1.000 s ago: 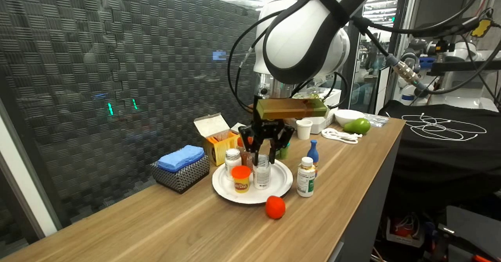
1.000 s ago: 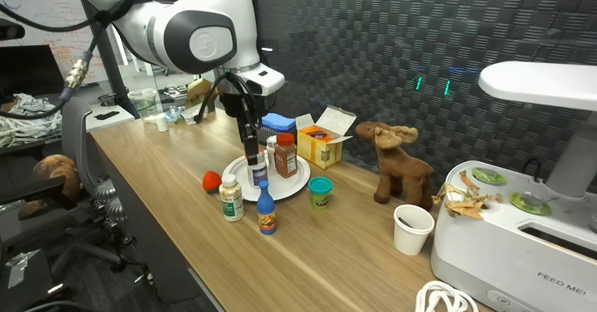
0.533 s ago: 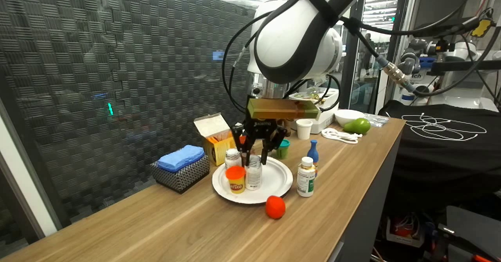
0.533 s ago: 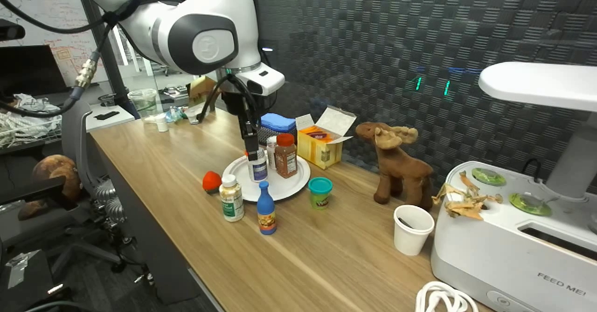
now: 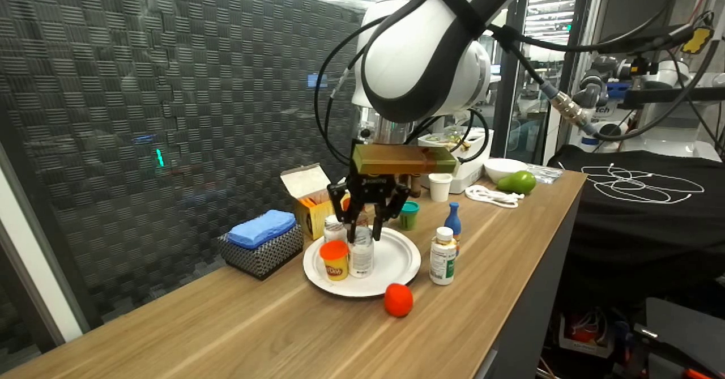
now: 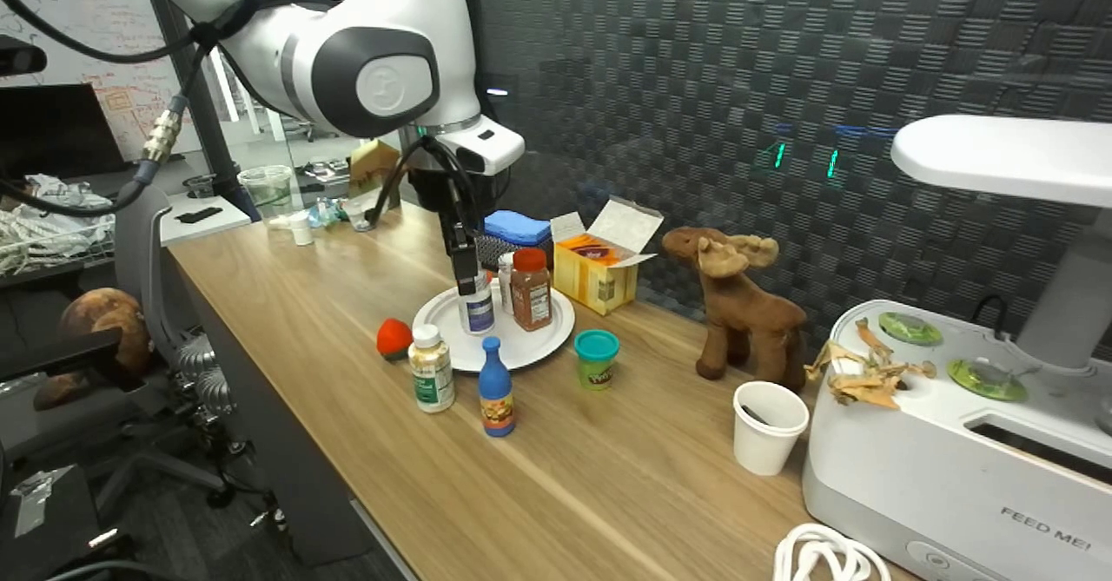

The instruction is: Place the bottles and orange plush toy on the white plate

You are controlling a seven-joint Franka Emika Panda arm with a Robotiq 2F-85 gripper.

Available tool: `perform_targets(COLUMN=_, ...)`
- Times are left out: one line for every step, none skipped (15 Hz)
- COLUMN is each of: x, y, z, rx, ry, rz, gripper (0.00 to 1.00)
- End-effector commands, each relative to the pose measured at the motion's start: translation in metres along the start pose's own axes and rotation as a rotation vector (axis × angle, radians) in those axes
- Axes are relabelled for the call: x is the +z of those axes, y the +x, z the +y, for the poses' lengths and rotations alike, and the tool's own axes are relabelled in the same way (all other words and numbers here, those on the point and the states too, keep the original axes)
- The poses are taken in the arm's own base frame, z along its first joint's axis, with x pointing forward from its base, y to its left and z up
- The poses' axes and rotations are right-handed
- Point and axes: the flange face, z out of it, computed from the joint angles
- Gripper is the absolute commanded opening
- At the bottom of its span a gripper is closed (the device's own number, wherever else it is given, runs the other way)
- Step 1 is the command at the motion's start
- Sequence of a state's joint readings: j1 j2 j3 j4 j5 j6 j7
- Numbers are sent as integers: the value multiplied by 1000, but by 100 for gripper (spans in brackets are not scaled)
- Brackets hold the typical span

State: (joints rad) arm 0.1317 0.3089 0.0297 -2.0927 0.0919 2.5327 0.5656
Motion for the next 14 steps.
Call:
perform_targets(x=-6, y=-5, z=-7, rx=-42, ry=-1, rz=-1, gripper=77)
perform_targets(x=-11, y=-7, z=-7, rx=-47, ry=-9, rz=2, gripper=84)
perform_targets(x=-15, y=-9, z=-7, rx=-53, ry=-18, rz=6, gripper=92)
perform_targets(x=-22, y=-10, z=-7, rx=-56, ry=-23, rz=11, gripper=99)
perform_targets(x=-32, y=-12, z=-5, rx=-56, ry=-28, rz=15, gripper=100)
perform_targets(x=-41, y=-14, z=-3, rx=-60, ry=-32, rz=22, gripper=100)
perform_targets(x=-52, y=-17, z=-2, rx=-62, ry=-34, rz=26, gripper=100)
perform_targets(x=-64, y=-20, z=1, rx=-62, ry=-33, rz=32, gripper=100)
perform_targets(x=-75, y=-24, z=3, rx=-59, ry=-32, rz=33, gripper=100)
perform_targets(x=-85, y=-29, z=7, rx=-57, ry=-34, rz=28, gripper=100)
perform_targets(x=-94, y=-34, z=10, rx=-53, ry=-36, rz=26, gripper=100)
perform_targets(x=-99, y=-36, z=16, rx=-51, ry=-38, rz=21, gripper=99)
perform_targets(x=-104, y=-37, z=19, rx=-55, ry=-34, rz=16, gripper=100)
perform_targets(x=-104, y=-36, z=23, rx=-54, ry=-30, rz=9, gripper=100)
